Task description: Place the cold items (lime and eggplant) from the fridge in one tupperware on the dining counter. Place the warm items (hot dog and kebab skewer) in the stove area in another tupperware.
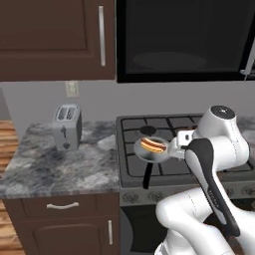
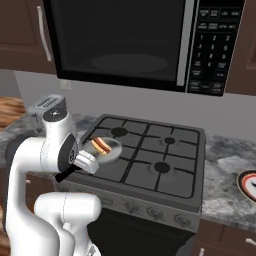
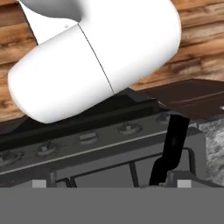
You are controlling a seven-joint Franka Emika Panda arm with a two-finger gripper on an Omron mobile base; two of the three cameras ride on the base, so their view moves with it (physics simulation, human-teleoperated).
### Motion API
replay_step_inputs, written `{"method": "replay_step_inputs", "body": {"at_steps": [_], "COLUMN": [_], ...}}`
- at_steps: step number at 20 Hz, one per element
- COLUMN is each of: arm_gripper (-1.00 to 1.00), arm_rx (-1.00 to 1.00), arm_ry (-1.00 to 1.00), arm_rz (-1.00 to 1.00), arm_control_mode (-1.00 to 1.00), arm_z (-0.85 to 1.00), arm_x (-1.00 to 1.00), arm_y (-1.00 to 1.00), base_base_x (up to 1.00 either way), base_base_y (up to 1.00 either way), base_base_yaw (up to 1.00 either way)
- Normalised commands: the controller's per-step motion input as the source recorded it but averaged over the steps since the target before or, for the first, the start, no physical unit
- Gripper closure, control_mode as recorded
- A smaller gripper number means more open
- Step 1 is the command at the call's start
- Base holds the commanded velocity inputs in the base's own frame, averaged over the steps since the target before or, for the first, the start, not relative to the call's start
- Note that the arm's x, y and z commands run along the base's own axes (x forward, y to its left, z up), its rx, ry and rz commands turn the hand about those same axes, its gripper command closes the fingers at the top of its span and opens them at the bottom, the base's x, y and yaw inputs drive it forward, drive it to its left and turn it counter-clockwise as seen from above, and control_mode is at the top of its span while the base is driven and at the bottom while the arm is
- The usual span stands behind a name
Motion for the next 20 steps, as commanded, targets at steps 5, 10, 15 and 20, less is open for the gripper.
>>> {"method": "replay_step_inputs", "body": {"at_steps": [5,10,15,20], "arm_gripper": [-1.0,-1.0,-1.0,-1.0], "arm_rx": [0.0,0.0,0.0,-0.07], "arm_ry": [0.0,0.0,0.0,0.0], "arm_rz": [-0.05,-0.05,0.02,0.31], "arm_control_mode": [-1.0,-1.0,-1.0,-1.0], "arm_z": [0.0,-0.03,-0.13,-0.32], "arm_x": [0.08,0.4,0.68,0.61], "arm_y": [0.0,0.0,0.0,-0.02], "base_base_x": [0.24,0.0,0.0,0.0], "base_base_y": [0.04,0.0,0.0,0.0], "base_base_yaw": [-0.07,0.0,0.0,0.0]}}
